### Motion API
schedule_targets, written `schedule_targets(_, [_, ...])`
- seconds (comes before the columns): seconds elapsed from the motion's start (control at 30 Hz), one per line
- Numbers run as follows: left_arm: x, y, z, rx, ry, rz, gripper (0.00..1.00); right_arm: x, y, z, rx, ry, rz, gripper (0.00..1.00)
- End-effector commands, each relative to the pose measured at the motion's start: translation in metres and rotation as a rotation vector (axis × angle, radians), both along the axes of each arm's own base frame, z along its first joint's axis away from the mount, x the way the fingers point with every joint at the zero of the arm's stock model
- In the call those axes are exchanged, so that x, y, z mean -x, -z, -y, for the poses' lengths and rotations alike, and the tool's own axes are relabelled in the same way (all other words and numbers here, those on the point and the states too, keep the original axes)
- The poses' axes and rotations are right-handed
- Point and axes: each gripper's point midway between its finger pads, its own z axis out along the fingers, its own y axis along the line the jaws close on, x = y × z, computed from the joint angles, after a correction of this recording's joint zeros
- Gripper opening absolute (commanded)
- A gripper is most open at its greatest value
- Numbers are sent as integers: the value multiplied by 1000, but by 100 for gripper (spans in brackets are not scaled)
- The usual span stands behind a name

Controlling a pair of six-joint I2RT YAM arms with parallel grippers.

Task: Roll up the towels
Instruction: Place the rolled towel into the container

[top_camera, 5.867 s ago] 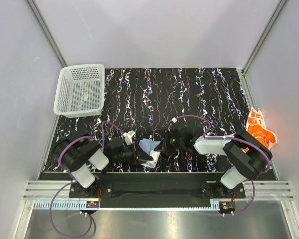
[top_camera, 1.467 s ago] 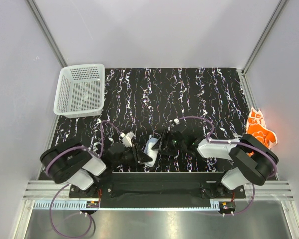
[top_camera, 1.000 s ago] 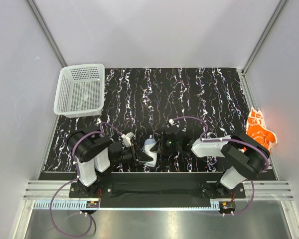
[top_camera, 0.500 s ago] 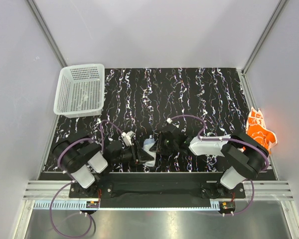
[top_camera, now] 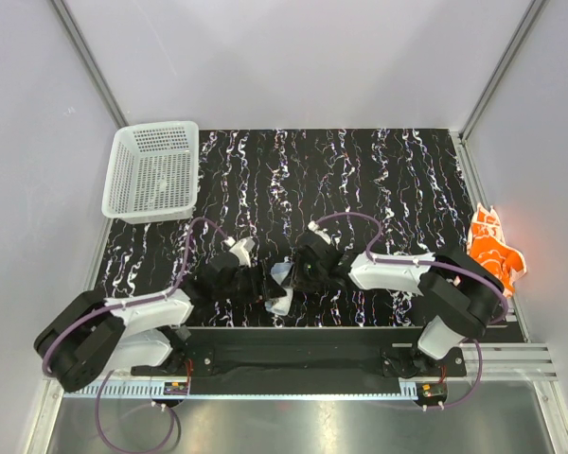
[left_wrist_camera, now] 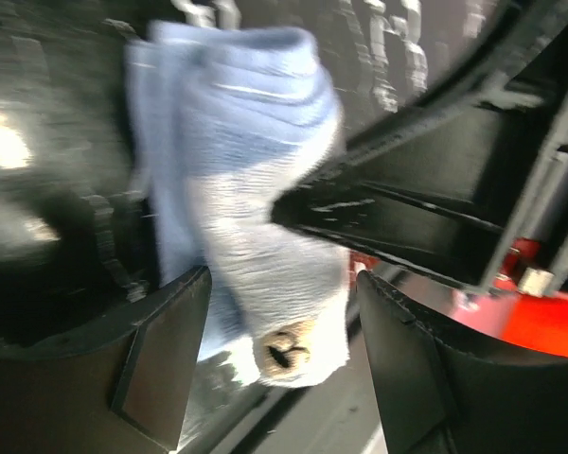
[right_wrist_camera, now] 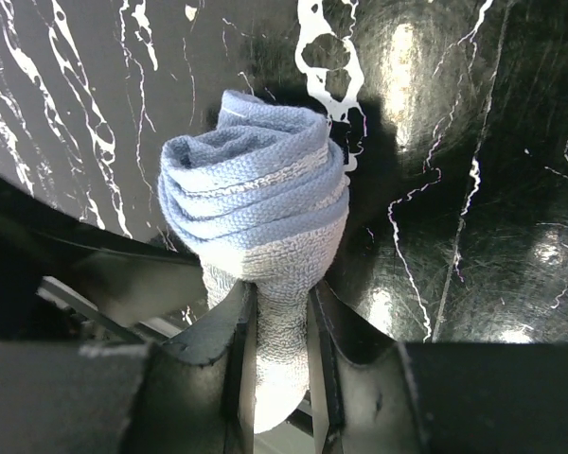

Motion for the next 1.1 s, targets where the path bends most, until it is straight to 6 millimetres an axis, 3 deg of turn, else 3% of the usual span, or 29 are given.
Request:
schedule_targets(0.0, [-2,26,-42,-260,-61,6,70,11,22,20,150,-22,-24,17])
schedule_targets(0.23, [-11,21,-60,-364,-89,65,70,14,22,19,189,-30,-38,17])
schedule_targets(0.63, [-4,30,-38,-292,-26,38,67,16,25,14,241,-51,-48,17])
schedule_targets(0.77, [0,36,-34,-289,-14,24,57,16,27,13,249,-46,-54,17])
schedule_targets(0.9, [6,46,-33,-294,-1,-5,38,16,28,13,250,-43,-62,18])
schedule_targets(1.07, [9,50,-30,-280,8,-20,27,17,27,12,244,-45,-67,18])
